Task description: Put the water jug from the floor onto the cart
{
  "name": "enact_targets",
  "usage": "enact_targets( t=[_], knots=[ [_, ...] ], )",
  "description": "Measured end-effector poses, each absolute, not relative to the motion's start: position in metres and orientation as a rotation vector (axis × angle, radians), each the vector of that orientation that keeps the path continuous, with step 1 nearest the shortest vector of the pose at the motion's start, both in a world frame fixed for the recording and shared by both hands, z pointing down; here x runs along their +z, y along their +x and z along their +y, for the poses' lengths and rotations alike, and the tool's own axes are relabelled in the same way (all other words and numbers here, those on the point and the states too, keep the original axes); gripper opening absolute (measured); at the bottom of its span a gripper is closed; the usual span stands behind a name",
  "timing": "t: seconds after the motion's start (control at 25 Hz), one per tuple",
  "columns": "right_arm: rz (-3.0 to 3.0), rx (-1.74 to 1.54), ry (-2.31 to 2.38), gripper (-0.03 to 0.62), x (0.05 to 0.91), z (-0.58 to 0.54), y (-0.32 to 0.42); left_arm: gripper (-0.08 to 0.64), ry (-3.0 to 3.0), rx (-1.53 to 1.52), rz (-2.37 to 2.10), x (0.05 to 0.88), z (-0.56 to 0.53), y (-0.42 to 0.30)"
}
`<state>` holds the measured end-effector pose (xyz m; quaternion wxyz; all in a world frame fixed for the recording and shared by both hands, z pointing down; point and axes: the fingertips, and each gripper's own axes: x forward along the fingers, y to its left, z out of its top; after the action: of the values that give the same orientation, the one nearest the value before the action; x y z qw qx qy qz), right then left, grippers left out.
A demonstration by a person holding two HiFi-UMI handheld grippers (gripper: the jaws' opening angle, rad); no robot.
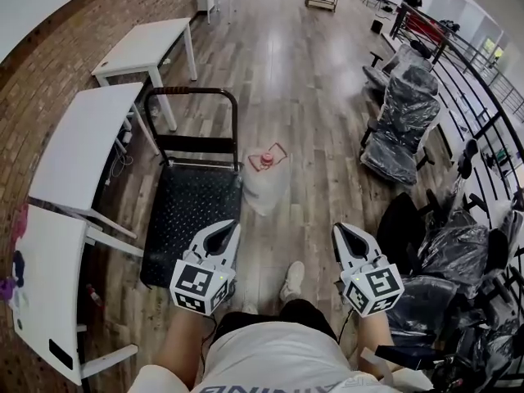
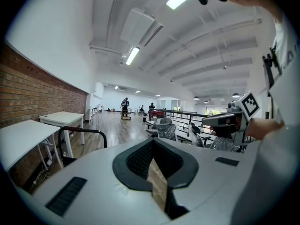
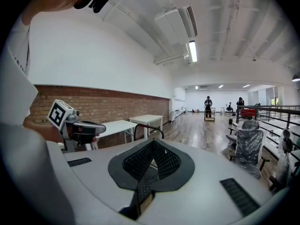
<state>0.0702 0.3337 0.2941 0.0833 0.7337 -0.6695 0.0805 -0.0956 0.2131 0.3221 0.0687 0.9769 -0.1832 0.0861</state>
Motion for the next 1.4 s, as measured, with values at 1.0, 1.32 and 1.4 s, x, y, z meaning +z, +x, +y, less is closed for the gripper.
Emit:
enact_targets(
  t=[1.0,1.32,1.4],
  knots=[
    [-2.294,0.319,2.013,0.003,0.318,0.159,0.280,0.000,2.842,0.346,-0.923,0.317,0.077,0.072],
    [-2.316,0.335,1.961,0.003,0.327,0.102,0.282,0.000,2.788,0.345,-0.960,0.331,0.025,0.070],
    [-2.298,0.325,1.963,0.003,0.324,0.088,0.286,0.000,2.789,0.322,-0.956,0.331,0.007,0.074]
  ],
)
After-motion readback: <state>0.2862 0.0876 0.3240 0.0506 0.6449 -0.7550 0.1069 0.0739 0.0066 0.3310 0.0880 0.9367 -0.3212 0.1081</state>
